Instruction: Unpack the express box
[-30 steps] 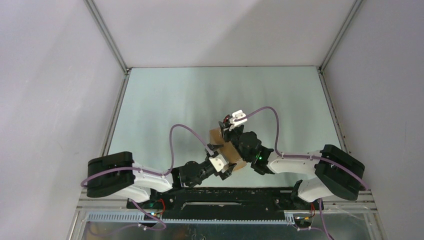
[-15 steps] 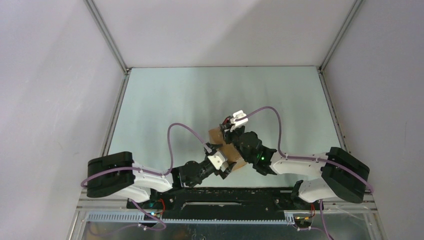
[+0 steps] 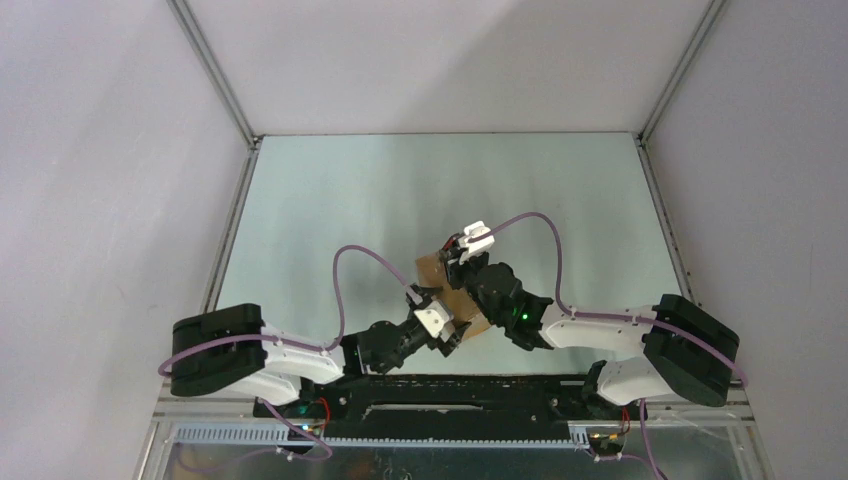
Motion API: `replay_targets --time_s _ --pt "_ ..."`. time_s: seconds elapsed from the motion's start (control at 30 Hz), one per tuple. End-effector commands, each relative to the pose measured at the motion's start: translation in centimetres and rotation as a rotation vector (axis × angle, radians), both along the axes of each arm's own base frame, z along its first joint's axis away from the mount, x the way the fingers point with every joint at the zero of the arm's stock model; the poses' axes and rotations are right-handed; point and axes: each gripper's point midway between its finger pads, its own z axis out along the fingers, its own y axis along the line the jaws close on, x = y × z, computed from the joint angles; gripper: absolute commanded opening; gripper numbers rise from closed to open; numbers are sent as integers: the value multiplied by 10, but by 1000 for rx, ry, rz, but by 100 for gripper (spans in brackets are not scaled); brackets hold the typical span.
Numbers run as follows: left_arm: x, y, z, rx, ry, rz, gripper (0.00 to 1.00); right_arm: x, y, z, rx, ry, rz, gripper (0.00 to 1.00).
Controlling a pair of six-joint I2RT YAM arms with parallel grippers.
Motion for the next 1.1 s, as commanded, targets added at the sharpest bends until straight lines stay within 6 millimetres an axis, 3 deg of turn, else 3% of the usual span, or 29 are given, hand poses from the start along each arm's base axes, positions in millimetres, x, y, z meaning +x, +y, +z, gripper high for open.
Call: replay_targets --time_s 0.0,0.17,0.5,0.8,1.07 --pt "38 33 7 16 -21 238 99 -9 -1 -34 -101 76 19 0" --pt "43 35 8 5 -7 261 100 -11 -5 -34 -116 84 21 0" --pt "48 41 3 15 20 313 99 -15 -9 -3 -107 76 36 0" --pt "40 39 6 -12 25 261 99 -14 -9 -25 -141 133 25 0" --pt "47 44 7 -26 45 322 99 -17 -8 -23 -147 145 30 0"
